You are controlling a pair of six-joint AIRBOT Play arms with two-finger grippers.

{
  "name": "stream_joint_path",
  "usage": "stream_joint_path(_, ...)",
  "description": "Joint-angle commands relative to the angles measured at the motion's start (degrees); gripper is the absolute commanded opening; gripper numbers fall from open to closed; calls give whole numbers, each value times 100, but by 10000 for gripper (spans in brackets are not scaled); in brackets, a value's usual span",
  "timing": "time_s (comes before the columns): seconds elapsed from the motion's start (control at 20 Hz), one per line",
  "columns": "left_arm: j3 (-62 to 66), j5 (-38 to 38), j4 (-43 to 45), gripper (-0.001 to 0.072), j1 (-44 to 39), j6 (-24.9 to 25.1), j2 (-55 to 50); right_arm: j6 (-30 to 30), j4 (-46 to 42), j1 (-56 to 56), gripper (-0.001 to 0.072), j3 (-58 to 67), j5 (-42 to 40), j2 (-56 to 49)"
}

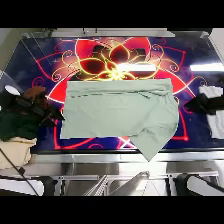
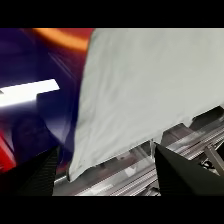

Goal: Fold the shirts.

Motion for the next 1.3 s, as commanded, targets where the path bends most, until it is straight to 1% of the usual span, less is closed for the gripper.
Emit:
stream_joint_path(0.0,-1032,662,-15,617,26,254,326,63,94,-31,363,-1314,-417,1180)
stream_joint_path(0.1,-1167,973,-203,616,26,345,308,63,94,-35,363,-1550,-402,1443)
stream_joint_path(0.15,-1200,1040,-267,575,22,387,302,70,94,-35,363,-1622,-404,1521)
stream_joint_path(0.2,-1207,1049,-385,443,13,490,299,120,90,-39,363,-1681,-402,1561)
stream_joint_path(0.25,-1202,1021,-557,334,-31,614,299,212,74,-48,363,-1755,-398,1567)
stream_joint_path(0.35,-1062,955,-874,67,-157,872,299,505,31,-120,363,-2035,-407,1563)
stream_joint_path(0.4,-955,916,-964,9,-229,927,297,584,28,-175,363,-2194,-413,1561)
stream_joint_path(0.5,-682,780,-918,13,-483,933,297,761,-116,-323,363,-2507,-483,1556)
stream_joint_path(0.65,-387,730,-903,14,-728,933,297,1263,-874,-632,363,-2800,-595,1556)
stream_joint_path(0.75,-291,697,-905,14,-763,931,297,1281,-789,-748,363,-3104,-695,1556)
stream_joint_path(0.9,-269,638,-907,14,-702,931,295,737,9,-739,363,-3694,-1266,1447)
stream_joint_path(1.0,-269,597,-916,14,-638,929,293,472,426,-734,363,-4050,-1451,1099)
stream_joint_path(1.15,-269,564,-916,14,-625,931,295,-446,1486,-603,362,-4385,-1464,492)
stream_joint_path(1.25,-269,566,-916,13,-627,929,295,-909,2118,-402,362,-4389,-1517,197)
